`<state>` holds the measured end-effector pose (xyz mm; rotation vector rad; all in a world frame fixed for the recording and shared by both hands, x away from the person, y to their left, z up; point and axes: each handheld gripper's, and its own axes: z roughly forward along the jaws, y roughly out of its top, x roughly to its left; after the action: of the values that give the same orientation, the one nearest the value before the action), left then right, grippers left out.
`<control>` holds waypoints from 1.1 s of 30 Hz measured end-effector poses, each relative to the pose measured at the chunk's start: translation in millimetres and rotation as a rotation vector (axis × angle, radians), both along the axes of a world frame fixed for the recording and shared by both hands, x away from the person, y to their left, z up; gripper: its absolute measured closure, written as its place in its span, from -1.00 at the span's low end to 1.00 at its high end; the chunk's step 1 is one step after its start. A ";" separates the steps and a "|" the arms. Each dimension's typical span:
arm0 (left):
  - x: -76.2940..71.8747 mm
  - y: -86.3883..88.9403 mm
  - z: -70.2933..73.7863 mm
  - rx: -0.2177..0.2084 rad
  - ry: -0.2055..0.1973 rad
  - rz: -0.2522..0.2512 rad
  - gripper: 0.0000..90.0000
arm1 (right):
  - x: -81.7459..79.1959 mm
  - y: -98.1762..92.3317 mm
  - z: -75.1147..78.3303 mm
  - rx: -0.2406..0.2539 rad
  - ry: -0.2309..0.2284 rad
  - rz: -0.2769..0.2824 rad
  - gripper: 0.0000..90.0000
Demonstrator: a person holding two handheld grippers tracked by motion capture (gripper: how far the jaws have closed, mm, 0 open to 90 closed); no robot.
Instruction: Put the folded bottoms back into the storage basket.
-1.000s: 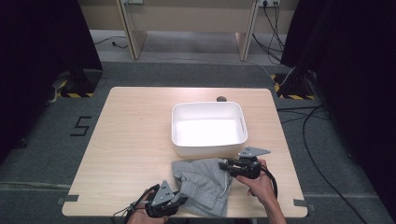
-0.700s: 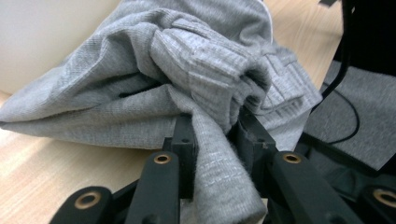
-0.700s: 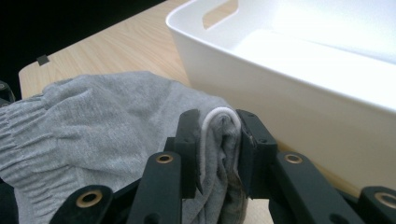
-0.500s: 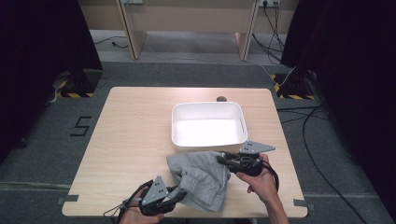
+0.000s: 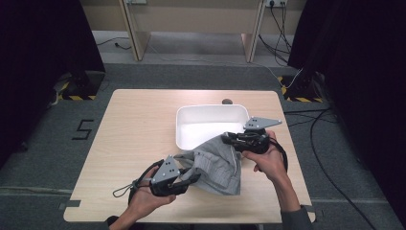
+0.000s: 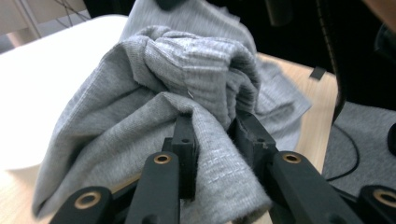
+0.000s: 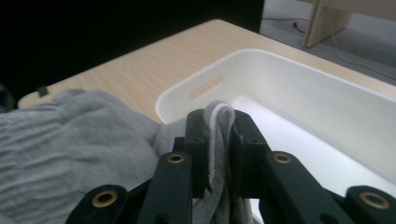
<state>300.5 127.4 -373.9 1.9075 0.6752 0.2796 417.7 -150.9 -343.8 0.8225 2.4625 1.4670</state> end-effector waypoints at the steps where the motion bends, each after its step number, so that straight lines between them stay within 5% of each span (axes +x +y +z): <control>1: 0.7 0.0 2.0 0.003 -0.002 0.000 0.59 | 0.4 0.6 4.0 0.036 0.014 0.011 0.77; 6: -2.5 -0.7 13.9 0.002 -0.035 0.001 0.59 | 2.2 -5.5 15.9 0.057 0.013 0.005 0.77; 19: -3.0 -0.6 34.0 -0.008 -0.054 -0.011 0.59 | 1.1 -3.1 43.7 0.029 -0.038 0.016 0.77; 33: 1.6 -2.2 49.5 -0.011 -0.061 -0.021 0.59 | 6.0 -0.4 60.0 0.012 -0.040 0.030 0.77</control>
<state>302.1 125.3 -324.4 1.8866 0.6143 0.3182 423.7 -151.3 -283.8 0.7547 2.4494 1.4948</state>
